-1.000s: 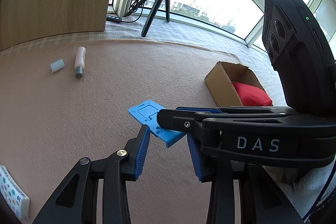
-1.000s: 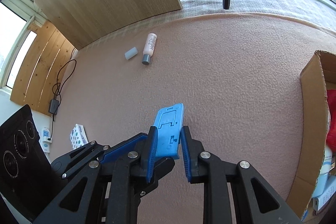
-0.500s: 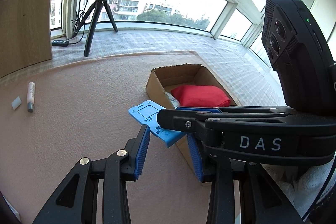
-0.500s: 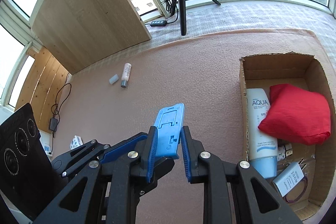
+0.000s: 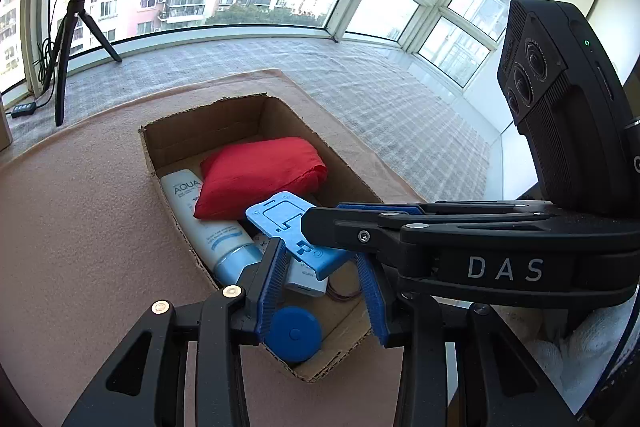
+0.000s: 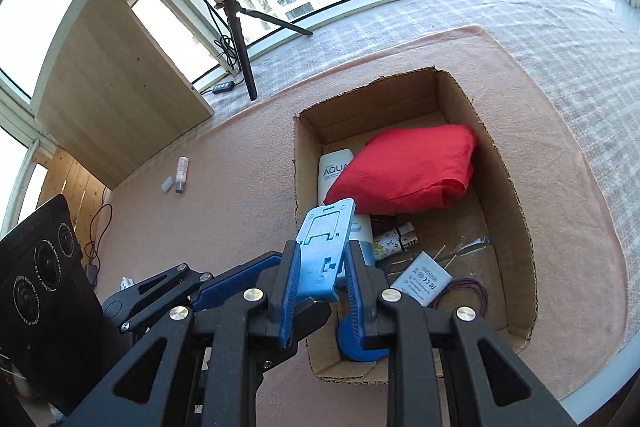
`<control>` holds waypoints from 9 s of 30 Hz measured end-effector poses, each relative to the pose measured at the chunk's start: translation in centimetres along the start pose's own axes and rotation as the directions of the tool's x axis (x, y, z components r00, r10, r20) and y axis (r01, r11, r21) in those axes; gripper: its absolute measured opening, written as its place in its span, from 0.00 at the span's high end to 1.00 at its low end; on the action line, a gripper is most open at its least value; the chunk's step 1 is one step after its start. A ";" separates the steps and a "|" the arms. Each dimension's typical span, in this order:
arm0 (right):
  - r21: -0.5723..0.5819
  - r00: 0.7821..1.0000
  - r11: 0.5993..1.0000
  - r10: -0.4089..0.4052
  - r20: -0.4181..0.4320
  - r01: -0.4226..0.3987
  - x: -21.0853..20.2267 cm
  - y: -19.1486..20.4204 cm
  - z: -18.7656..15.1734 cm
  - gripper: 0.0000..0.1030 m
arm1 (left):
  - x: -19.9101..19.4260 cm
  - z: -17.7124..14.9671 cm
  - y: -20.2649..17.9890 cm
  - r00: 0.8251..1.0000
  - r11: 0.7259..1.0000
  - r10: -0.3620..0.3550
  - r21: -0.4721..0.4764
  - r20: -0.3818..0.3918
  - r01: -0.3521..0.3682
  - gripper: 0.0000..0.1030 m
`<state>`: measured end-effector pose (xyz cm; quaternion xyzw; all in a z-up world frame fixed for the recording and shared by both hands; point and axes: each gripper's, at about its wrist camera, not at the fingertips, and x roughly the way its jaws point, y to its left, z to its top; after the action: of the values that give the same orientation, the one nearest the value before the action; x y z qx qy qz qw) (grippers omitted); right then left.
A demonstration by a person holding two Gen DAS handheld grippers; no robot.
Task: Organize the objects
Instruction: 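Carry the blue phone stand over the box with the right tool, then open the right tool to drop the phone stand into the box, then move both tools to the Vinda tissue pack, then lower the open right tool around the Vinda tissue pack and close it, then lift the tissue pack with the right tool and carry it over the box, then open the right tool to drop the tissue pack into the box, then move both tools to the white cap and the white bottle, then close the left tool on the white cap while the right tool grips the white bottle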
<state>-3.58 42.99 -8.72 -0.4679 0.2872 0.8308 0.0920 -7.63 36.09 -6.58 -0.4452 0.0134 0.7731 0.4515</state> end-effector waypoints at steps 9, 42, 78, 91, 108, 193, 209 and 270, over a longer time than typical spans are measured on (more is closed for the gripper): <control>0.048 1.000 0.999 -0.020 0.002 0.020 -1.1 -3.2 -1.0 0.80 | 2.3 -0.1 -1.6 0.997 1.000 -0.026 0.008 -0.066 0.027 0.60; -0.102 0.994 0.992 0.069 -0.084 -0.077 4.3 8.1 -1.1 0.62 | -12.5 -6.8 13.8 0.972 0.943 0.235 -0.247 0.021 -0.223 0.51; -0.459 0.916 0.838 0.110 -0.385 -0.294 18.7 33.7 -6.4 0.41 | -28.6 -26.2 31.4 0.853 0.654 0.514 -0.602 -0.091 -0.458 0.23; -0.528 0.879 0.785 0.043 -0.475 -0.324 23.6 38.7 -9.8 0.40 | -27.7 -26.7 32.4 0.877 0.662 0.476 -0.629 -0.066 -0.407 0.22; -0.516 0.835 0.765 0.051 -0.548 -0.385 26.0 41.3 -11.5 0.41 | -26.9 -26.6 33.5 0.912 0.679 0.409 -0.660 -0.025 -0.323 0.35; 0.060 1.000 0.998 -0.019 0.003 0.019 -2.2 -7.6 -0.5 0.64 | 4.4 1.6 -2.4 0.999 1.000 -0.020 -0.006 -0.049 0.019 0.39; 0.018 1.000 0.999 0.032 -0.002 -0.032 -0.7 -3.1 -0.9 0.57 | -3.7 -1.5 4.1 0.997 0.991 0.081 -0.104 0.006 -0.080 0.39; -0.154 0.971 0.977 0.115 -0.208 -0.149 18.5 20.7 5.8 0.55 | -11.6 -3.3 44.1 0.902 0.777 0.412 -0.468 -0.129 -0.421 0.72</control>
<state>-26.58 27.16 -13.65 -0.5342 0.2540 0.8056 -0.0328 -34.46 0.67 -17.26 -0.5371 -0.0783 0.8276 0.1431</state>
